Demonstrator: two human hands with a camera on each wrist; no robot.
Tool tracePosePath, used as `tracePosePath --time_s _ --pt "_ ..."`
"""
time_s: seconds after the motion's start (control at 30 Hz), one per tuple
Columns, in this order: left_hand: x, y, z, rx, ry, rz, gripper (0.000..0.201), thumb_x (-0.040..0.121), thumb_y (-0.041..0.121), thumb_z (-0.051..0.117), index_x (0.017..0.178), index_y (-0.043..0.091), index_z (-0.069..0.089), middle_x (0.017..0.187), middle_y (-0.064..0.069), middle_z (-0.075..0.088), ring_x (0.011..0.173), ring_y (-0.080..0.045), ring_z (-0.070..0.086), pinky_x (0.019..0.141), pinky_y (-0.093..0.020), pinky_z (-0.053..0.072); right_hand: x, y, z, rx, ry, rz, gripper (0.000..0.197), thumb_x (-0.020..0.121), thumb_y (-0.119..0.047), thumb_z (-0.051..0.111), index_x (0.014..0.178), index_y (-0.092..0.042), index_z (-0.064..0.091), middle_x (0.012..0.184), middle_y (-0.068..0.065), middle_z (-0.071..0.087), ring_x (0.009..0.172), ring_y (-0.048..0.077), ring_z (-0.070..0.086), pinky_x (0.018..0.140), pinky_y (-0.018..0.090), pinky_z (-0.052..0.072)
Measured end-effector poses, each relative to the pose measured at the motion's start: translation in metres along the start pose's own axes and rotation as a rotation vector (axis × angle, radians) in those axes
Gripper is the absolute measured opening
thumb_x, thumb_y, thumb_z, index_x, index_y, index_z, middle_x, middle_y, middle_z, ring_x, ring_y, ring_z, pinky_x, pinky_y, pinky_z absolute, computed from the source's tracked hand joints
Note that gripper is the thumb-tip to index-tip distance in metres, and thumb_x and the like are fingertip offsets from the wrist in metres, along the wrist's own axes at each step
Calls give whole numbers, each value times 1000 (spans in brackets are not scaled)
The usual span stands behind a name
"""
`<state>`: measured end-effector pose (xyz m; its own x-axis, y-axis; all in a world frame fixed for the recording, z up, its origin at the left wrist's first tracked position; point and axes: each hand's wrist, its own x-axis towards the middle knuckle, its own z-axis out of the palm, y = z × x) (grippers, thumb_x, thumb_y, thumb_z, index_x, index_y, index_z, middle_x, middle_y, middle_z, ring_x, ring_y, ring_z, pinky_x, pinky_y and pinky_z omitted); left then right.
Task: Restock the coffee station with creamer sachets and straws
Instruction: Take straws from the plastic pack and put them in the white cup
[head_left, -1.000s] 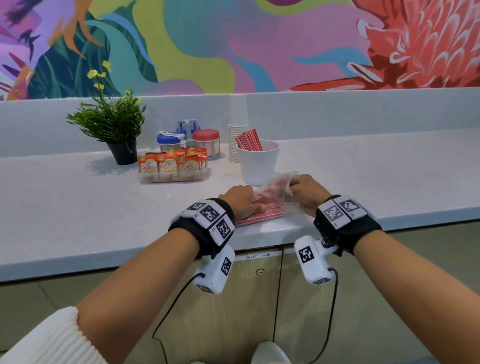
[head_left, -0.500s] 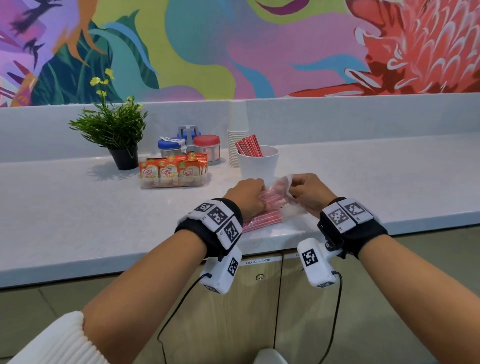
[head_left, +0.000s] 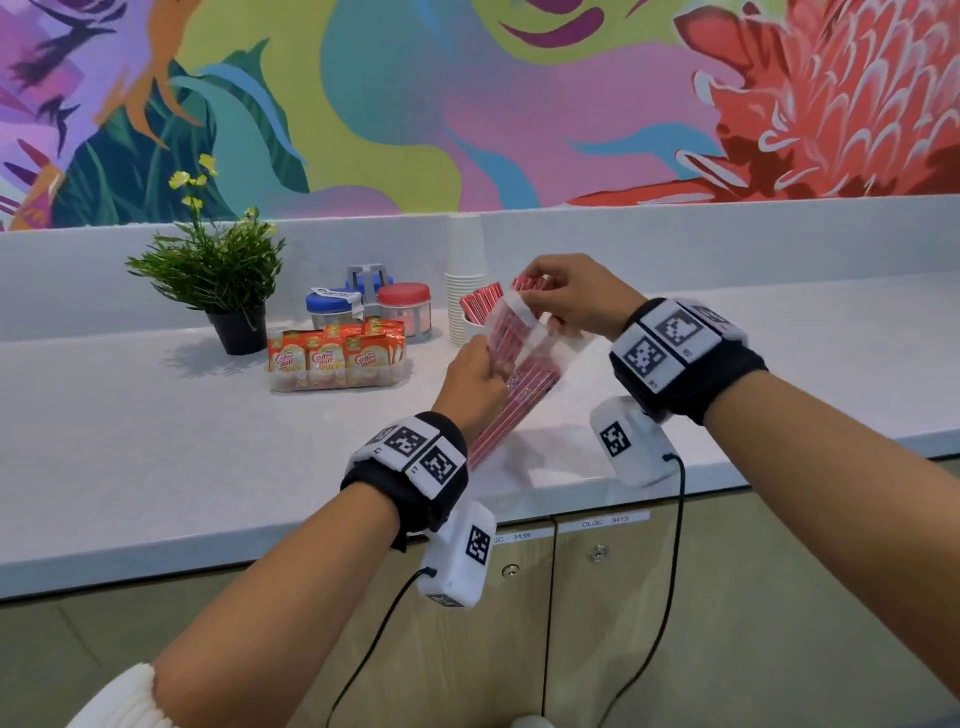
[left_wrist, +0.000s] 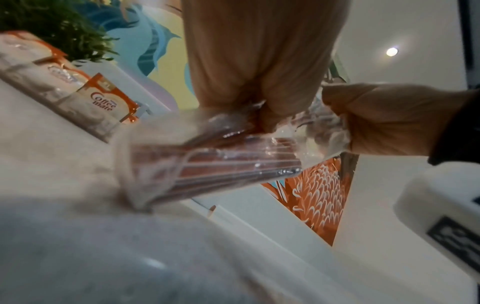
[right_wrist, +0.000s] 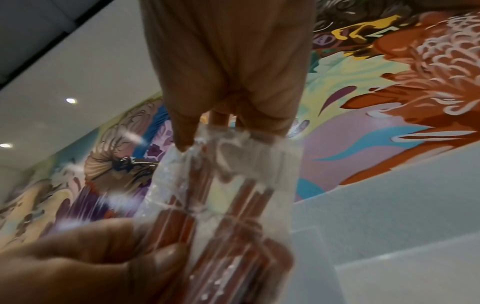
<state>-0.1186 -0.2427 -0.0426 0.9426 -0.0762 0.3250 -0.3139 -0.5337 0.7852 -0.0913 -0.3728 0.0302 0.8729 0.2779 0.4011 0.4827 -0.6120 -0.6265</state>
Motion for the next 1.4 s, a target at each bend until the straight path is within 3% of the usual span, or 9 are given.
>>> tracePosePath --time_s 0.1,0.23,0.47,0.63,0.9,1.03,1.13,1.23,1.4 --pt "0 6 -1 -182 25 -3 34 95 3 43 128 8 40 114 -7 55 107 -23 54 75 -22 40 10 -16 4 -135 35 -105 16 86 -8 57 97 0 66 74 3 59 52 5 48 49 12 38" --pt "0 3 -5 -253 61 -26 33 96 4 41 128 10 41 120 -19 58 110 -32 55 86 -38 43 18 -28 7 -197 43 -145 19 84 -8 60 98 1 67 82 4 58 54 0 43 50 11 38" --pt "5 -8 -7 -210 35 -47 35 95 2 38 130 7 40 126 -20 54 118 -36 50 100 -45 40 19 -32 9 310 159 -30 16 78 -13 72 78 -9 56 62 2 55 43 5 47 38 13 36" --pt "6 -9 -3 -156 -11 -15 37 97 9 39 134 11 40 130 -13 55 118 -28 52 95 -36 42 10 -14 28 480 12 141 16 78 -17 72 72 -10 59 60 4 51 40 7 41 40 17 34" --pt "5 -12 -4 -3 -81 -31 27 98 13 41 124 5 41 114 -9 54 99 -18 48 81 -27 35 11 0 17 766 319 179 23 78 -10 70 63 -10 54 56 8 46 31 5 31 34 17 24" --pt "6 -10 1 59 -117 -60 10 97 6 39 106 10 40 113 -13 54 96 -19 47 78 -27 35 4 9 35 574 209 192 18 81 -15 69 68 -8 59 61 4 55 46 9 50 46 18 41" --pt "4 -10 3 114 -157 -83 16 96 9 44 110 10 35 108 -14 54 90 -18 47 67 -23 38 7 17 37 455 306 216 27 85 -23 63 65 -6 59 60 2 55 53 11 51 49 15 42" --pt "4 -15 -1 161 -120 -56 44 89 10 56 125 15 30 120 -15 49 104 -23 48 90 -34 43 10 28 34 426 403 256 35 89 -31 58 58 -16 49 59 -1 51 54 11 49 53 20 39" --pt "6 -15 -14 563 -161 73 27 86 19 61 111 24 51 122 -8 43 117 -25 39 102 -41 37 6 40 29 567 440 275 40 90 -35 55 58 -13 50 55 5 51 54 20 53 68 35 50"
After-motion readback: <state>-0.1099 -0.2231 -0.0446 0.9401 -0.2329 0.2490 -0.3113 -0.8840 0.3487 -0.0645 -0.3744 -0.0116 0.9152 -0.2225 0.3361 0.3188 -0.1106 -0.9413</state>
